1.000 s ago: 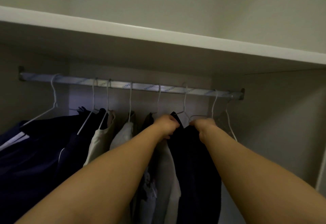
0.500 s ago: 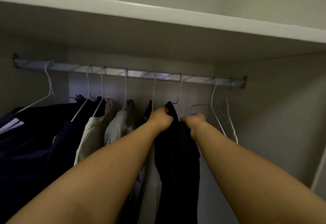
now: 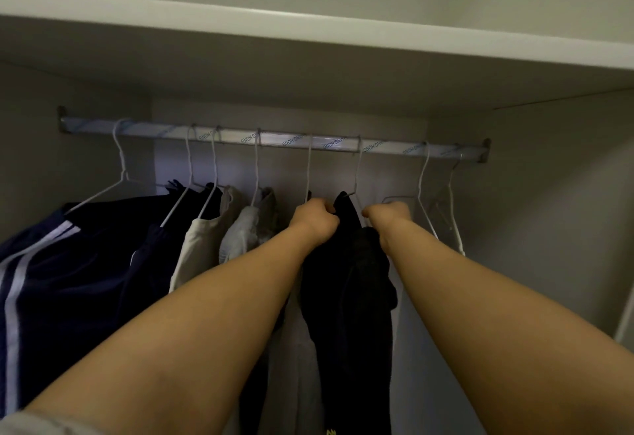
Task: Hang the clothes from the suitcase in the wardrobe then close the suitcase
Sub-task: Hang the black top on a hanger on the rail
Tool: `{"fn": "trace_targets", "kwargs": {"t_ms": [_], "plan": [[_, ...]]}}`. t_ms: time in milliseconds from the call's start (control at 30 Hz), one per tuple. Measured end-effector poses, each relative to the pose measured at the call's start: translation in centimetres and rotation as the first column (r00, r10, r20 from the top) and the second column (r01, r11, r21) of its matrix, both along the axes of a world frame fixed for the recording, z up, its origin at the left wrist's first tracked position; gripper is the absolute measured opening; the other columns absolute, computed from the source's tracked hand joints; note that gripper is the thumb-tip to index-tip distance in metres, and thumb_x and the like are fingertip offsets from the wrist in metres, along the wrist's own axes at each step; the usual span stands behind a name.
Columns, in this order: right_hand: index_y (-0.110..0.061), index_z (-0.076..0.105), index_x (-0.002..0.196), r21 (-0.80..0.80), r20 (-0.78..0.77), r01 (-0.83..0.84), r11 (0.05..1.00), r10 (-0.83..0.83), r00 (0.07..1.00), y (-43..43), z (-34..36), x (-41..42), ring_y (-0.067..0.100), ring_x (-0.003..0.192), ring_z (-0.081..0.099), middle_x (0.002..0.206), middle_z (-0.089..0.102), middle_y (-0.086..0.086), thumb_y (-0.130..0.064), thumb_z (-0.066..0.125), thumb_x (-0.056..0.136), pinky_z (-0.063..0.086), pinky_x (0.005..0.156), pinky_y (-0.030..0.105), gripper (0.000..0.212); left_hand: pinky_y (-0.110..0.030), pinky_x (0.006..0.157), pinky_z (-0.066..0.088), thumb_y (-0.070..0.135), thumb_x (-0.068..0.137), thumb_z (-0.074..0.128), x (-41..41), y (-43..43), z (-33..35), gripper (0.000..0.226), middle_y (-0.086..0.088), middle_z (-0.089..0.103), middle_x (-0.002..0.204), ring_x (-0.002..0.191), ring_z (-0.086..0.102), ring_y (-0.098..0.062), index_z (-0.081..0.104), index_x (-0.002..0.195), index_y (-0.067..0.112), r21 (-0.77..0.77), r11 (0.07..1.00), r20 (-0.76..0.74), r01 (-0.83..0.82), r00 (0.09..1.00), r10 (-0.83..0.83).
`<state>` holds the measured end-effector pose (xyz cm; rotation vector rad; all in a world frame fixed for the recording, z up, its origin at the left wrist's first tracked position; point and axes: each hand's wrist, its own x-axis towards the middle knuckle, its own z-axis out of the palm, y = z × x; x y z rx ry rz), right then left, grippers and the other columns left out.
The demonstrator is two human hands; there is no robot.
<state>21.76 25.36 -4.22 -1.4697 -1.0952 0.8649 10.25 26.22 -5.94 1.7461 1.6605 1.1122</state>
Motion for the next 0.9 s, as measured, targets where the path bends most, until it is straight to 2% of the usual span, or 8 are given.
{"fn": "trace_targets", "kwargs": {"t_ms": [67, 200, 367, 533, 700, 767, 833, 900], "plan": [[0.004, 0.050, 0.127, 0.031, 0.066, 0.052, 0.998, -0.054, 0.996, -0.4, 0.3, -0.2, 0.038, 0.115, 0.054, 0.128, 0.055, 0.020, -0.011, 0.059, 0.086, 0.047, 0.100, 0.043, 0.045, -0.041, 0.087, 0.055, 0.010, 0.089, 0.049, -0.4, -0.4, 0.3, 0.009, -0.019, 0.061, 0.112, 0.100, 0.063, -0.033, 0.059, 0.089, 0.012, 0.007, 1.000, 0.004, -0.013, 1.000, 0.013], [-0.004, 0.059, 0.117, 0.100, 0.178, 0.085, 0.991, -0.102, 0.979, -1.5, 1.3, -1.5, 0.034, 0.113, 0.057, 0.122, 0.060, 0.017, -0.012, 0.055, 0.087, 0.047, 0.093, 0.035, 0.032, -0.041, 0.089, 0.054, 0.009, 0.089, 0.047, -1.4, -1.4, 0.9, 0.026, -0.022, 0.063, 0.111, 0.101, 0.063, -0.035, 0.063, 0.108, 0.000, 0.034, 0.999, -0.002, -0.042, 0.999, 0.042], [-0.011, 0.063, 0.114, 0.173, 0.251, 0.064, 0.983, -0.107, 0.962, -3.9, 2.0, -4.1, 0.034, 0.115, 0.056, 0.122, 0.061, 0.016, -0.015, 0.052, 0.087, 0.045, 0.097, 0.034, 0.029, -0.037, 0.090, 0.053, 0.010, 0.090, 0.047, -3.4, -3.2, 1.7, 0.025, -0.023, 0.066, 0.109, 0.103, 0.063, -0.036, 0.066, 0.102, -0.001, 0.071, 0.994, -0.044, -0.087, 0.995, 0.090], [-0.014, 0.051, 0.069, 0.170, 0.316, -0.071, 0.983, 0.014, 0.949, -6.0, 0.5, -7.8, 0.028, 0.094, 0.056, 0.099, 0.060, 0.017, -0.013, 0.052, 0.089, 0.043, 0.078, 0.030, 0.020, -0.040, 0.091, 0.052, 0.011, 0.093, 0.045, -6.3, -6.5, 1.0, 0.022, -0.020, 0.065, 0.113, 0.104, 0.061, -0.034, 0.066, 0.098, 0.006, 0.086, 0.988, -0.046, -0.130, 0.990, 0.134], [-0.020, 0.047, 0.061, 0.124, 0.275, -0.255, 0.959, 0.214, 0.937, -8.6, -1.4, -13.3, 0.032, 0.097, 0.061, 0.102, 0.065, 0.019, -0.013, 0.052, 0.089, 0.051, 0.086, 0.037, 0.029, -0.038, 0.090, 0.053, 0.014, 0.094, 0.046, -12.1, -11.5, -0.2, 0.024, -0.016, 0.064, 0.113, 0.103, 0.060, -0.031, 0.066, 0.104, 0.007, 0.078, 0.961, -0.023, -0.267, 0.963, 0.269], [-0.019, 0.049, 0.064, 0.071, 0.223, -0.372, 0.925, 0.349, 0.910, -10.1, -2.7, -15.9, 0.031, 0.082, 0.063, 0.093, 0.066, 0.019, -0.011, 0.051, 0.088, 0.055, 0.073, 0.038, 0.025, -0.039, 0.088, 0.054, 0.014, 0.093, 0.046, -14.5, -14.4, -1.1, 0.022, -0.016, 0.064, 0.109, 0.102, 0.061, -0.033, 0.065, 0.102, 0.007, 0.063, 0.939, 0.009, -0.338, 0.941, 0.338], [-0.015, 0.048, 0.066, 0.023, 0.202, -0.464, 0.886, 0.450, 0.870, -12.1, -4.1, -17.8, 0.024, 0.058, 0.053, 0.073, 0.057, 0.013, -0.008, 0.048, 0.089, 0.046, 0.051, 0.029, 0.024, -0.041, 0.085, 0.054, 0.013, 0.093, 0.045, -16.2, -17.2, -2.3, 0.018, -0.017, 0.064, 0.102, 0.098, 0.063, -0.035, 0.063, 0.095, 0.011, 0.016, 0.923, 0.014, -0.385, 0.923, 0.385], [-0.013, 0.046, 0.067, -0.029, 0.176, -0.545, 0.838, 0.541, 0.822, -14.5, -6.0, -19.5, 0.019, 0.049, 0.044, 0.064, 0.051, 0.009, -0.006, 0.047, 0.090, 0.036, 0.045, 0.025, 0.024, -0.042, 0.080, 0.054, 0.014, 0.094, 0.044, -17.9, -20.3, -4.3, 0.015, -0.017, 0.062, 0.095, 0.087, 0.062, -0.034, 0.058, 0.087, 0.011, -0.032, 0.900, 0.008, -0.436, 0.900, 0.436]]}}
